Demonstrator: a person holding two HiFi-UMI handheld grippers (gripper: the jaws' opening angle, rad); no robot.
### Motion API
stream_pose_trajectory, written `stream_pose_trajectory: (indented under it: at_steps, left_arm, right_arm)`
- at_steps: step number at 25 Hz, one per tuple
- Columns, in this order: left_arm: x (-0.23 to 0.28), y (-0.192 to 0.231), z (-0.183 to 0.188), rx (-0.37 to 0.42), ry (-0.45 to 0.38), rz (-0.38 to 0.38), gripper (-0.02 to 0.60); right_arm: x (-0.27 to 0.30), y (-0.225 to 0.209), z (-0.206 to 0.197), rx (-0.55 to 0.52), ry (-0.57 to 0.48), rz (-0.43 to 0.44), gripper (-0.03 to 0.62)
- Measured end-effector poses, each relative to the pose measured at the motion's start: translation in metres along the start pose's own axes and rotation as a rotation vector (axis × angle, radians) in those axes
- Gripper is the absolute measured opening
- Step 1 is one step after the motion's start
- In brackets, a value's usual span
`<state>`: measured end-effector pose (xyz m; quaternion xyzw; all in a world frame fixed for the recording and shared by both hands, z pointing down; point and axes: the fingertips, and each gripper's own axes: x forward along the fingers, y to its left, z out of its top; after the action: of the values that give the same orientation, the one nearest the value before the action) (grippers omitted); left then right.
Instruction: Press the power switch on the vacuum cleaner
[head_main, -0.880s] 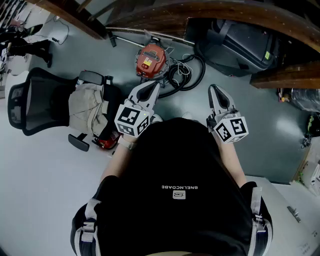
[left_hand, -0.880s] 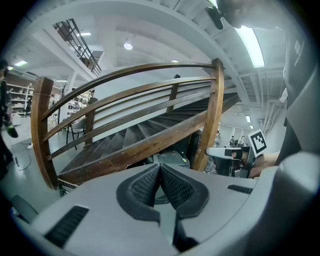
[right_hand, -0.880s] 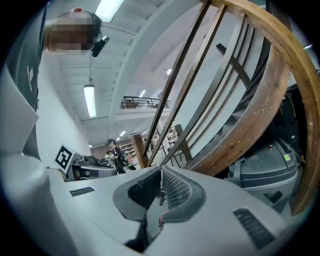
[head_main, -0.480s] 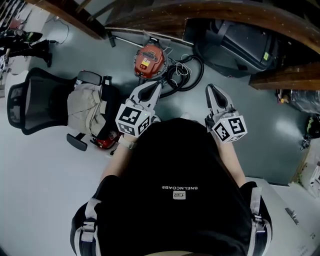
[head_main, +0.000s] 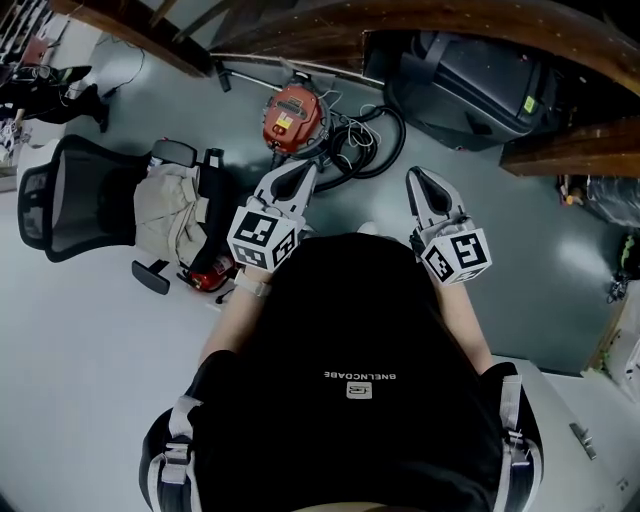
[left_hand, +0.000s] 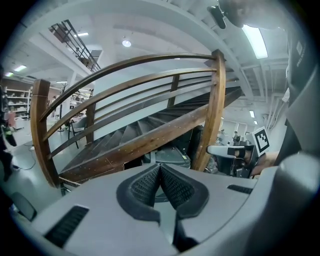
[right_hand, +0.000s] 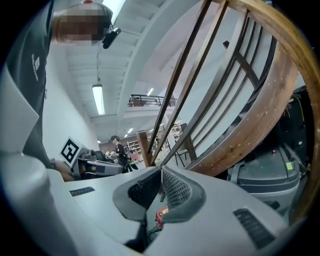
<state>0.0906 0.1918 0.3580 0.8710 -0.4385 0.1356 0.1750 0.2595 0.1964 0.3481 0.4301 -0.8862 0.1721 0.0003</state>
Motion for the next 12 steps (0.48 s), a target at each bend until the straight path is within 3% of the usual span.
stream_pose_trajectory:
  at_steps: [6, 12]
  left_arm:
    - [0.019, -0.022, 0.002, 0.018, 0.009, -0.001, 0.015]
    - [0.029, -0.015, 0.0, 0.003, 0.022, -0.014, 0.015]
  right_arm:
    - [-0.012, -0.019, -0.001, 0.039, -0.013, 0.011, 0.029]
    - [0.002, -0.027, -0.004, 0.054, 0.008, 0.012, 0.029]
